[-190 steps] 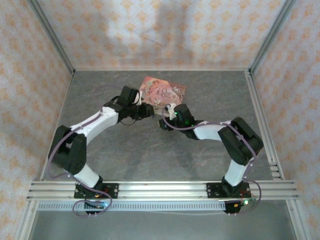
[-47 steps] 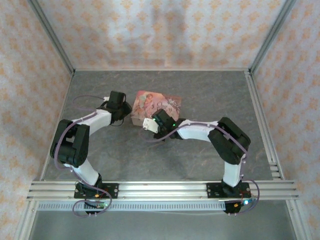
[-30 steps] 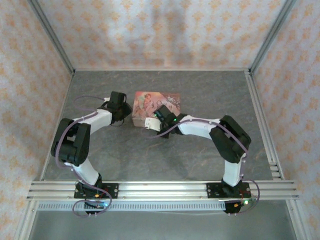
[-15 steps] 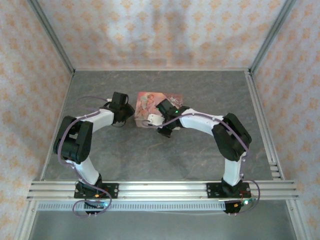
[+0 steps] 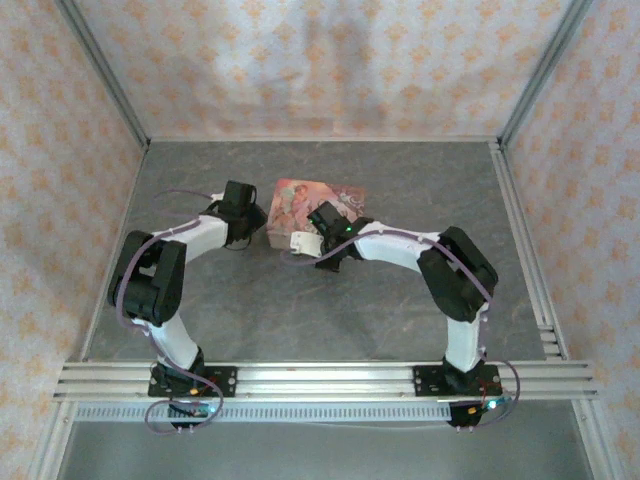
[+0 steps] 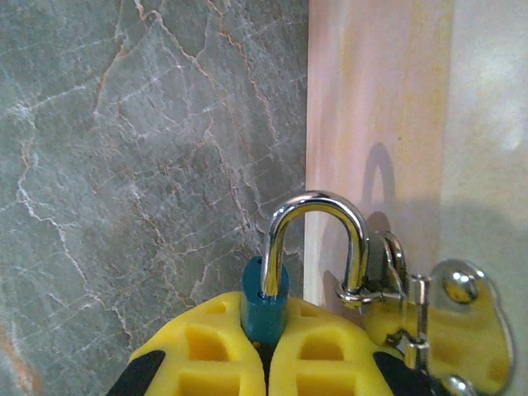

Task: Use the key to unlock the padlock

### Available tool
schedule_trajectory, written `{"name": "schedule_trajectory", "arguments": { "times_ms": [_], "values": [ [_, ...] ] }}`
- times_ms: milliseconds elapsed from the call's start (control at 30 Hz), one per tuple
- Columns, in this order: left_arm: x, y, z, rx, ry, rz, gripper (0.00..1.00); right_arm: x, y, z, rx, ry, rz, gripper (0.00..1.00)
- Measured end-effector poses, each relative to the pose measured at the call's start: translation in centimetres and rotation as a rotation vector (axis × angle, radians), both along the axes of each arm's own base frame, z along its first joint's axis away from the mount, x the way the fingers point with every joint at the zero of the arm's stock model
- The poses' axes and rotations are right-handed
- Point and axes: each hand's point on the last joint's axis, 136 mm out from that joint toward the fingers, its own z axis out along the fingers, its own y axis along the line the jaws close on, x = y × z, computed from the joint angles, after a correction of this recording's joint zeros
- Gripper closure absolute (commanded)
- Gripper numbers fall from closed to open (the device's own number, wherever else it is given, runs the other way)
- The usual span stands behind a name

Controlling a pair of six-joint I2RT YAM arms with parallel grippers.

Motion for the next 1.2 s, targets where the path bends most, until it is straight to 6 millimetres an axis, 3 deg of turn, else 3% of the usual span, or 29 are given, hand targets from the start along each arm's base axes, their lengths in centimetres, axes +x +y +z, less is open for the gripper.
{"name": "schedule_trajectory", "arguments": {
  "times_ms": [367, 600, 900, 1200],
  "values": [
    [0.8, 0.2, 0.3, 0.012, -0.014, 0.012, 0.60, -0.1, 0.5, 0.5, 0.180, 0.166, -0.046, 1.00],
    [1.3, -0.5, 0.4, 0.005, -0.011, -0.002, 0.60, 0.0, 0.4, 0.4, 0.237, 0.130, -0.047, 1.00],
    [2.1, -0.6, 0.9, 0.013, -0.031, 0.005, 0.60, 0.8, 0.5, 0.5, 0.173, 0.116, -0.006, 1.00],
    [1.8, -1.8, 0.7, 0.001, -0.021, -0.029, 0.60, 1.0, -1.3, 0.0, 0.188, -0.009, -0.043, 1.00]
  ]
}}
